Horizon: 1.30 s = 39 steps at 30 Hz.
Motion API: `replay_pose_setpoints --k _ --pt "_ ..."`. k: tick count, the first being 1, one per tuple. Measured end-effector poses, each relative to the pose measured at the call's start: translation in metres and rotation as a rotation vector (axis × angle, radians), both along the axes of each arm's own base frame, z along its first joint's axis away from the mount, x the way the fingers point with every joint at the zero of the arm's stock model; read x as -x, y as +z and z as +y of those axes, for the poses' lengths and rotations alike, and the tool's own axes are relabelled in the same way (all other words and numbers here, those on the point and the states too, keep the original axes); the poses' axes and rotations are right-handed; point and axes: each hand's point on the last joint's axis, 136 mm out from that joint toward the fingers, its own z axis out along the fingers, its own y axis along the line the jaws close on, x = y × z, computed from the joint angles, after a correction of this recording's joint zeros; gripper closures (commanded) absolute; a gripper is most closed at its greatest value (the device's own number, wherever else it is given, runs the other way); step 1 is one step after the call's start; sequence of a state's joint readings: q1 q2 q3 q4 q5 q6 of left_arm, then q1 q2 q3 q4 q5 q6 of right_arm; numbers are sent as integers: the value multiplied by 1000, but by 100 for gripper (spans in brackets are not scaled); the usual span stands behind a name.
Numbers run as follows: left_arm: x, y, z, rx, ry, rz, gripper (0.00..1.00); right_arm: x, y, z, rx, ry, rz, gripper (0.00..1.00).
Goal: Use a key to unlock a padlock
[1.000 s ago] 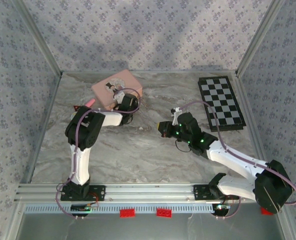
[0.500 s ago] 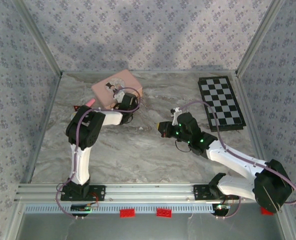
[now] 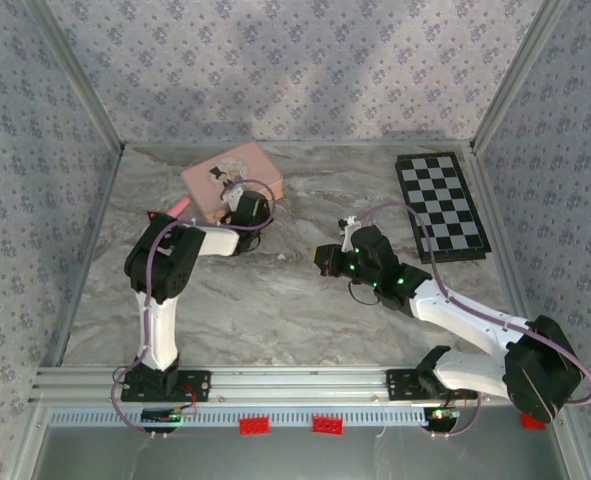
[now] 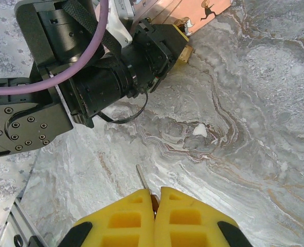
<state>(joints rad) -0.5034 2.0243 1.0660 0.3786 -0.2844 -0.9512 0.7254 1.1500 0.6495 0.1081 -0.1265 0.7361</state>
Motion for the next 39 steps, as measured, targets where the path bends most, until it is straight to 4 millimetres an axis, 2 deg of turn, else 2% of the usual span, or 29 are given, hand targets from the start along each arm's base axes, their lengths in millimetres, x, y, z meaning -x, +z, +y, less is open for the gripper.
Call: replay_pose_setpoints --k 8,17,30,39 --pt "10 0 2 10 -14 8 91 -1 -5 1 5 -4 16 100" --pt "38 1 8 23 -50 70 93 -3 -16 3 1 -20 58 100" --pt "54 1 -8 91 -151 156 93 -7 -35 16 -57 -27 151 100" --pt "69 5 -13 161 -194 198 93 -10 -57 10 -103 -94 244 100"
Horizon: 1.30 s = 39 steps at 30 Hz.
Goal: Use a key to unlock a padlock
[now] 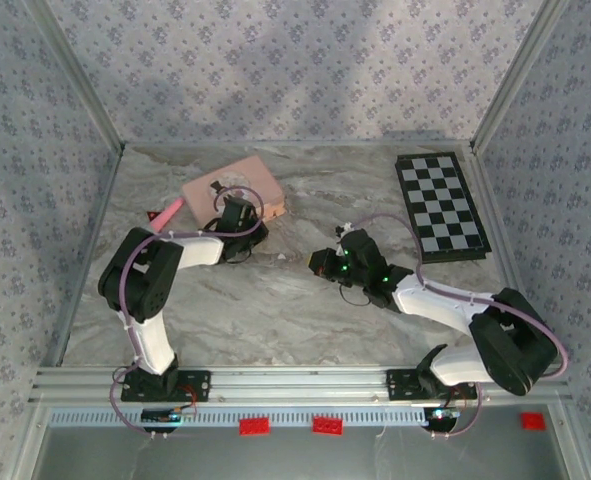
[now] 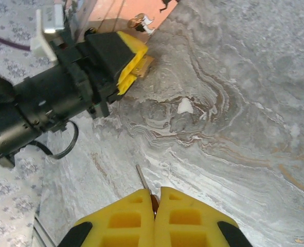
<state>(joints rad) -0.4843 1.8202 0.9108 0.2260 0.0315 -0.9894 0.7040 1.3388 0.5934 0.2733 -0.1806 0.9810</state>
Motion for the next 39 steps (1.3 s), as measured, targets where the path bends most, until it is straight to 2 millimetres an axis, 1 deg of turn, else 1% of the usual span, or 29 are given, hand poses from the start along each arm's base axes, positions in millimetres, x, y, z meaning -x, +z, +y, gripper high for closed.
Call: replay_pose_setpoints --k 6,10,19,30,35,39 --pt "13 4 -4 59 -17 23 96 -2 -25 1 -41 -40 95 100" --pt "17 5 -6 87 -17 27 98 -2 -33 5 -77 -53 130 100" --pt "20 9 -6 135 -9 -3 100 -11 -52 18 -176 -78 207 100" --pt "22 16 -7 203 26 -8 100 -22 -59 35 -286 -71 255 100" --pt "24 18 -7 227 45 -1 100 -23 -62 40 -323 -64 276 100" --pt "24 19 -8 233 51 -4 100 -28 -57 46 -358 -61 278 100"
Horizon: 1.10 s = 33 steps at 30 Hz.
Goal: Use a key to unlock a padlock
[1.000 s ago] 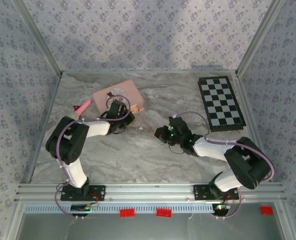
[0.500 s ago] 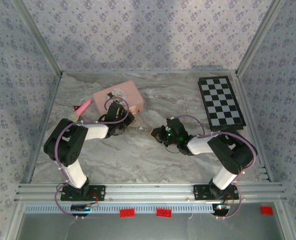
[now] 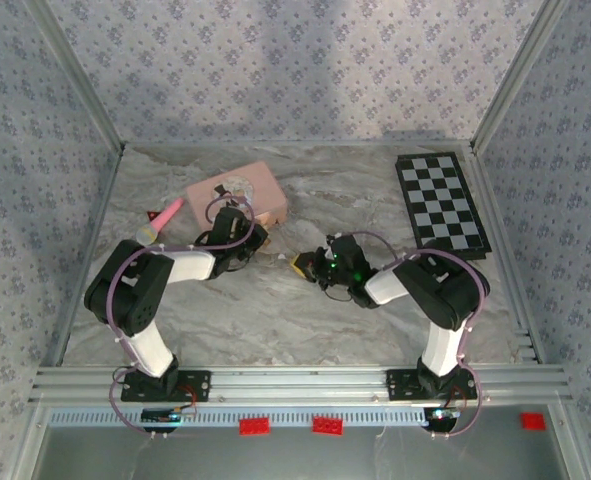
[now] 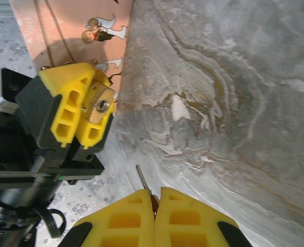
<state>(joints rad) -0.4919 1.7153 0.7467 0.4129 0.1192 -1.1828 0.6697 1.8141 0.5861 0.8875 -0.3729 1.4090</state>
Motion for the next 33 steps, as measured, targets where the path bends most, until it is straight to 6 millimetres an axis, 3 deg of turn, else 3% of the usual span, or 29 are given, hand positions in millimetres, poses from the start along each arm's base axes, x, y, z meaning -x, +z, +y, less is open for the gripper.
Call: replay_pose_setpoints --k 8,33 --pt "6 1 -10 14 -17 -7 100 -11 4 12 -65 -5 2 100" --pt "11 3 -15 38 -25 -28 100 -16 -5 20 -183 -26 49 100"
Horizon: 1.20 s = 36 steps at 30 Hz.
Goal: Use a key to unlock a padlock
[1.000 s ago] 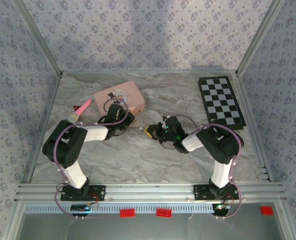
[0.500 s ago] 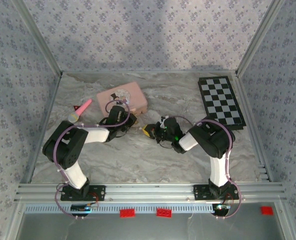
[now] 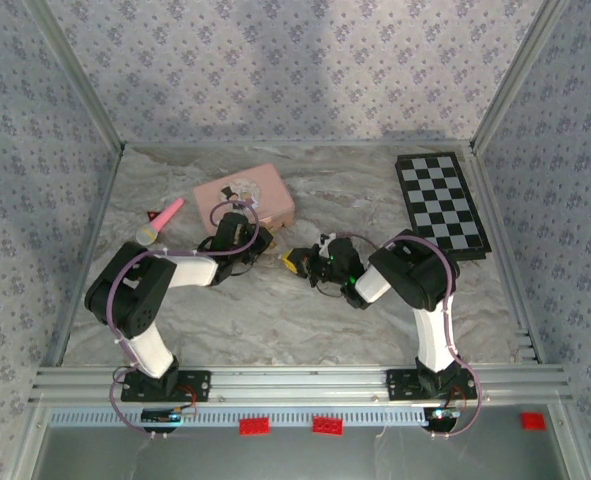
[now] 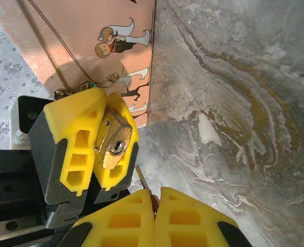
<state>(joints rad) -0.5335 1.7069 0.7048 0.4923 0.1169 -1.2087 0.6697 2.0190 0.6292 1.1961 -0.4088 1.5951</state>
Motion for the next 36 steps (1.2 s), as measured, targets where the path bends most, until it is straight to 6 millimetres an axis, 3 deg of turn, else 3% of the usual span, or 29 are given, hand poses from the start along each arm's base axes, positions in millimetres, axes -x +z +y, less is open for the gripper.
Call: replay_pose_setpoints --k 36 --pt "6 4 -4 29 -11 -10 100 -6 8 4 -108 -13 0 100"
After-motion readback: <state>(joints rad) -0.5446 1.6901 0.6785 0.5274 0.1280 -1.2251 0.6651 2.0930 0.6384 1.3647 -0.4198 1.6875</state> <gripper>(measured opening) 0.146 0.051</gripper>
